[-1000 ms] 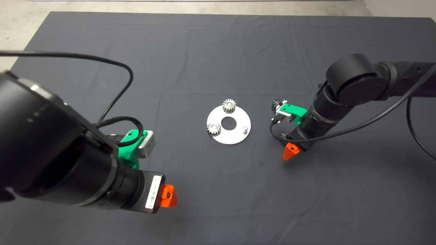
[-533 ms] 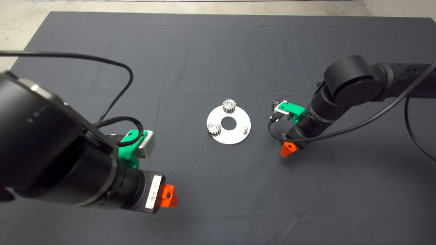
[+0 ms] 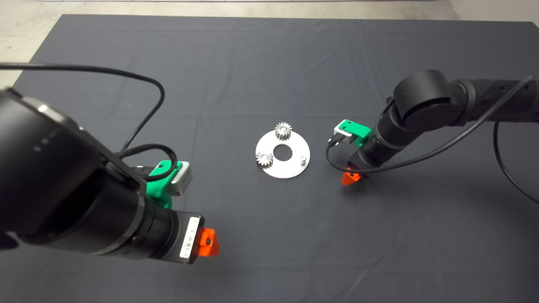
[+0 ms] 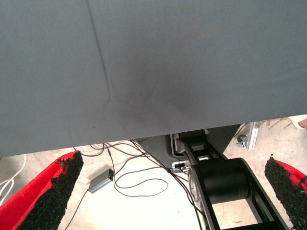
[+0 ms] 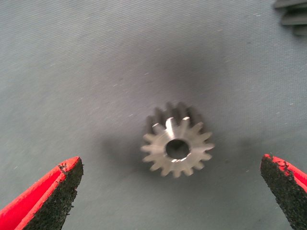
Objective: Remove an incorrectly installed larger gear and replace it with the correct smaller gear
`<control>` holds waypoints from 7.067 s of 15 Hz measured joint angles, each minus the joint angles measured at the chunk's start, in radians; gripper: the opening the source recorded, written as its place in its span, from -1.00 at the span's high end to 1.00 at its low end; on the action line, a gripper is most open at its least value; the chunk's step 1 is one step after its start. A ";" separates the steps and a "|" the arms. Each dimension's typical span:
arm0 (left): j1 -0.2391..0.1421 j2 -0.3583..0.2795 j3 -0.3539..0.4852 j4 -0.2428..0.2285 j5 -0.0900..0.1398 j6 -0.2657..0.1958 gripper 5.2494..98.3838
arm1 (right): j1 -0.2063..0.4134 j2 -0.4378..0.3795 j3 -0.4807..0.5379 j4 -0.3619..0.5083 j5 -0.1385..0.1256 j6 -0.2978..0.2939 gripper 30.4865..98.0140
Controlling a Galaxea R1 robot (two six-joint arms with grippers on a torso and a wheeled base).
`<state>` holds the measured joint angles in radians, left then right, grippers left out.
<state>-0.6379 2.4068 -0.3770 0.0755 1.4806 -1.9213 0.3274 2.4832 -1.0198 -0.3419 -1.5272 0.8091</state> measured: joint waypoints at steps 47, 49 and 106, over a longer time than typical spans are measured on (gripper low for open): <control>0.000 -0.004 0.000 0.000 0.001 0.000 -0.98 | -0.059 0.001 -0.030 -0.073 0.000 -0.001 -0.32; 0.000 -0.004 0.000 0.000 0.001 0.000 -0.98 | -0.059 0.001 -0.030 -0.074 0.000 -0.001 -0.31; 0.000 -0.002 0.000 0.000 0.001 -0.001 -0.98 | 0.194 0.285 -0.259 0.147 -0.002 0.003 0.76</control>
<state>-0.6374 2.4045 -0.3770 0.0755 1.4821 -1.9219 0.5214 2.7686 -1.2785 -0.1944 -1.5289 0.8126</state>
